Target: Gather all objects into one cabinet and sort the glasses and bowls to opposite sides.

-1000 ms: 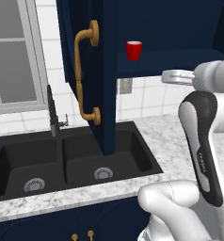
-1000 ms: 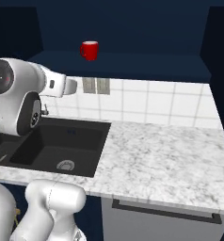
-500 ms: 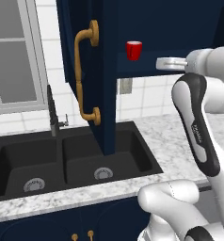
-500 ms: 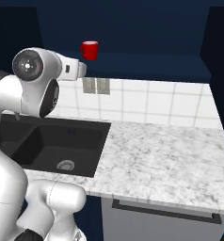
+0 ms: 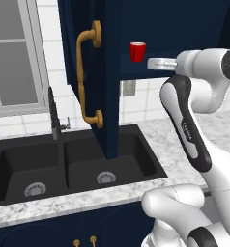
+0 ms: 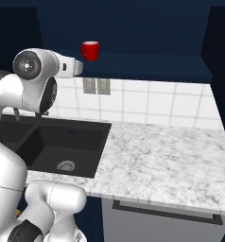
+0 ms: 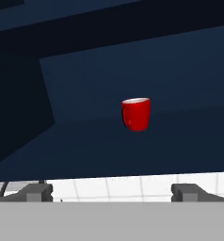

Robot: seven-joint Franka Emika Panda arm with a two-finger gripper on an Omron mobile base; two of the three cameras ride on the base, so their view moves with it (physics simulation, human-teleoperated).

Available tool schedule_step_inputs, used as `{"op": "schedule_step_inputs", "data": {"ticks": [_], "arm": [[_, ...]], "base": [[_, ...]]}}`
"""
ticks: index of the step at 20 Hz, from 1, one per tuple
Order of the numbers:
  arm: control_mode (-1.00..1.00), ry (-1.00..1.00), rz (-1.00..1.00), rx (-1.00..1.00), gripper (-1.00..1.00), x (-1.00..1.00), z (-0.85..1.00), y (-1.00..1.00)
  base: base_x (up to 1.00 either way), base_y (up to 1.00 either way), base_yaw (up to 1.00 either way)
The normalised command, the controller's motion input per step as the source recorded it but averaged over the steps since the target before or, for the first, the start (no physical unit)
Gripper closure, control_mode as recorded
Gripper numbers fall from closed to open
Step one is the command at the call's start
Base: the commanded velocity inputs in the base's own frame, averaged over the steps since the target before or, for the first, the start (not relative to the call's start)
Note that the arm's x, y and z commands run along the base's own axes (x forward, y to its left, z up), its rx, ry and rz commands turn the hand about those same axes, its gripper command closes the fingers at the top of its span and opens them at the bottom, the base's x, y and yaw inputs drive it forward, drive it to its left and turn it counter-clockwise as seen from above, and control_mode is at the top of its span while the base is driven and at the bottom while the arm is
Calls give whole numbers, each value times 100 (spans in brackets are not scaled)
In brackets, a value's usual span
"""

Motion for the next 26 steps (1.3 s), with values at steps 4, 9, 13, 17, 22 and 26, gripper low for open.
{"op": "schedule_step_inputs", "data": {"ticks": [4,9,13,17,22,26], "arm": [[-100,0,0,0,-100,39,3,23],[-100,0,-1,0,-100,26,0,6],[-100,0,-4,0,-100,29,0,0],[-100,0,-5,0,-100,33,2,13],[-100,0,-12,-2,-100,26,11,8],[-100,0,-11,-2,-100,12,5,1]], "base": [[0,0,0],[0,0,0],[0,0,0],[0,0,0],[0,0,0],[0,0,0]]}}
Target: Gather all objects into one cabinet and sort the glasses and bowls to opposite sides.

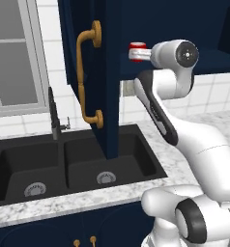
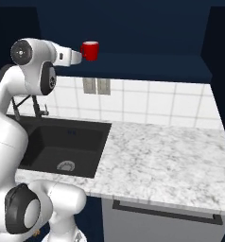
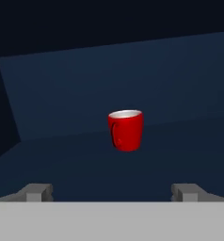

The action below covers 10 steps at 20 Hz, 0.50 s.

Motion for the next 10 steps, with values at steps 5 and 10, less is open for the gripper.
{"op": "schedule_step_inputs", "data": {"ticks": [5,10], "arm": [[-100,0,-10,-1,-100,3,0,0],[-100,0,-2,-1,-100,28,-2,0]], "base": [[0,0,0],[0,0,0]]}}
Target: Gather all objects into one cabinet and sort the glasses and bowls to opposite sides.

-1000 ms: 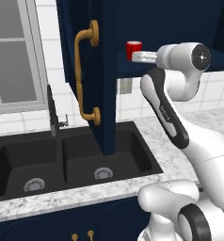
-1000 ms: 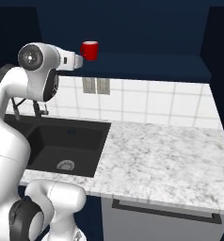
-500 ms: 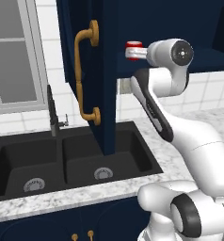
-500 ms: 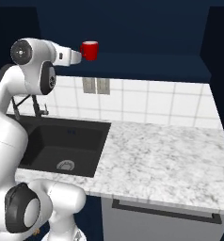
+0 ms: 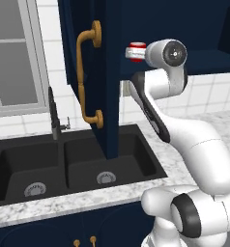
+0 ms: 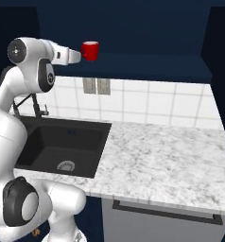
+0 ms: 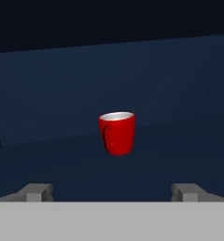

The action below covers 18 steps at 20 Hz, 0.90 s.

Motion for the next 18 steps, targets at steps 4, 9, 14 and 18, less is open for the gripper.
{"op": "schedule_step_inputs", "data": {"ticks": [4,9,14,18], "arm": [[-100,0,-1,0,-100,40,-15,0],[-100,0,0,0,-100,33,-10,0],[-100,0,-15,0,-100,35,0,5],[-100,0,-24,-1,-100,33,0,15]], "base": [[0,0,0],[0,0,0],[0,0,0],[0,0,0]]}}
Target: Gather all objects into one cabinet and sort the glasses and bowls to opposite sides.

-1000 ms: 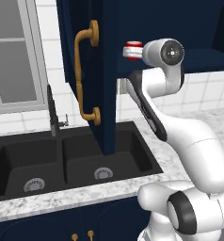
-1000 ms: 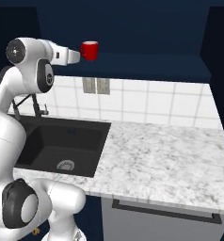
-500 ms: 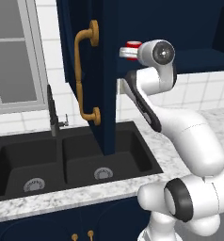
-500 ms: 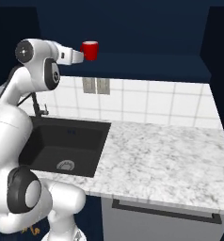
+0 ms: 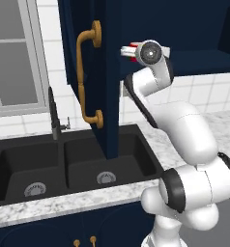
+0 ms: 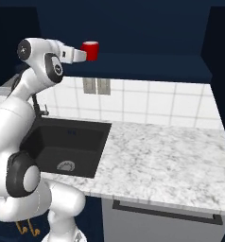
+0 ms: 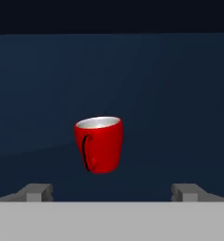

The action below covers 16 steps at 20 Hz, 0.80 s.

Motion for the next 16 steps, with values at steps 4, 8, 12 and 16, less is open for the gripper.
{"op": "schedule_step_inputs", "data": {"ticks": [4,8,12,16], "arm": [[-100,0,-22,-4,-100,8,0,30],[-100,2,-10,-5,-100,14,0,45],[-100,0,-1,-1,-100,64,0,13],[-100,0,0,0,-100,61,0,0]], "base": [[0,0,0],[0,0,0],[0,0,0],[0,0,0]]}}
